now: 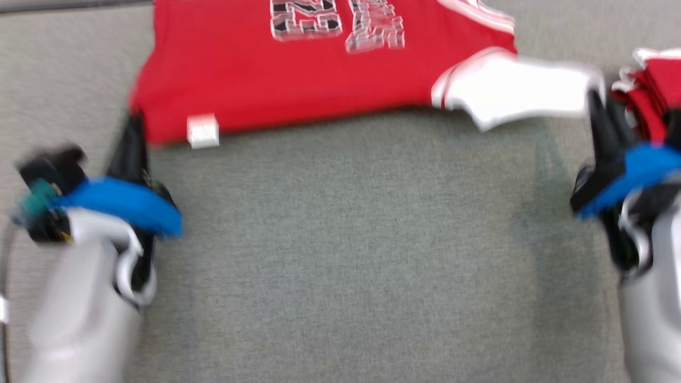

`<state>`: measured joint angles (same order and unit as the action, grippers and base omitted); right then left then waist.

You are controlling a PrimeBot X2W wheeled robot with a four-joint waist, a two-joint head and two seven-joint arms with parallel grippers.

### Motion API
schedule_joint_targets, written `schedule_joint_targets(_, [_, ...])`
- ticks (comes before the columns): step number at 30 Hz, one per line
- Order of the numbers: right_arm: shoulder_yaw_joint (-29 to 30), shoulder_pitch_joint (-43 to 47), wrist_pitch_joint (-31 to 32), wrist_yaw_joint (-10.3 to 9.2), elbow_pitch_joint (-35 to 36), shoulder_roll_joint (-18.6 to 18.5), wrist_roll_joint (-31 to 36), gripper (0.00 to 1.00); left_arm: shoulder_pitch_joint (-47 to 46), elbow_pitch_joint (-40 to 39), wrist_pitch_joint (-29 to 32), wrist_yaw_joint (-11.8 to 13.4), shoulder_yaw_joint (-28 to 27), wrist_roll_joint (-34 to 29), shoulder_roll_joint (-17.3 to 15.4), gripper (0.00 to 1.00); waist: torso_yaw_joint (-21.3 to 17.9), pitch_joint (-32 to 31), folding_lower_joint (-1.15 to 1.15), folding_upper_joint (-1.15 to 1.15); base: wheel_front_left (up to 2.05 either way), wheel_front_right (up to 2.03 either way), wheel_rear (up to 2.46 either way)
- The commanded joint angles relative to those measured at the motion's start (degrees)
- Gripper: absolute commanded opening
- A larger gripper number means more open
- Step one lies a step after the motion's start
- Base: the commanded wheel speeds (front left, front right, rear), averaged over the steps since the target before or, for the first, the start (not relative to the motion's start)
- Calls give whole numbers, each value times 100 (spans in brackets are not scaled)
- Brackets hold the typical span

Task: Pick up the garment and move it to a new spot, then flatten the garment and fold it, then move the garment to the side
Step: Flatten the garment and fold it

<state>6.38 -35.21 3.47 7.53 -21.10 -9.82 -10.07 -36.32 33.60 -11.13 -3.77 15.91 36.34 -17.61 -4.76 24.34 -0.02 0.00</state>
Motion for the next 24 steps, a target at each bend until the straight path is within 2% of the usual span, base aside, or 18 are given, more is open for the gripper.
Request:
schedule_joint_targets(1, [132,583,279,-7,300,68,-146,0,404,42,-8,57,24,81,44,0,-71,-351,2,0,0,0,0])
schedule_joint_targets(4, [206,1362,801,-7,755,188,-146,0,964,25,4,144,91,116,119,0,-25,-692,2,0,0,0,0])
schedule_joint_targets(7, [253,2051,1400,-5,1285,314,-49,0,1483,-80,323,189,230,217,209,0,10,-962,2,0,0,0,0])
schedule_joint_targets(8, [253,2051,1400,-5,1285,314,-49,0,1483,-80,323,189,230,217,209,0,10,-962,2,0,0,0,0])
schedule_joint_targets(11, [297,2656,1940,-5,1772,405,52,0,1908,-325,655,350,284,274,140,0,32,-1191,2,0,0,0,0])
schedule_joint_targets(17, [407,3806,2977,-4,2794,613,-137,0,2886,-1147,1293,729,321,394,-138,0,94,-1519,2,0,0,0,0])
schedule_joint_targets(24, [506,4785,4008,-4,3984,683,-447,0,4055,-2697,2188,1282,334,469,-662,0,111,-1587,2,0,0,0,0])
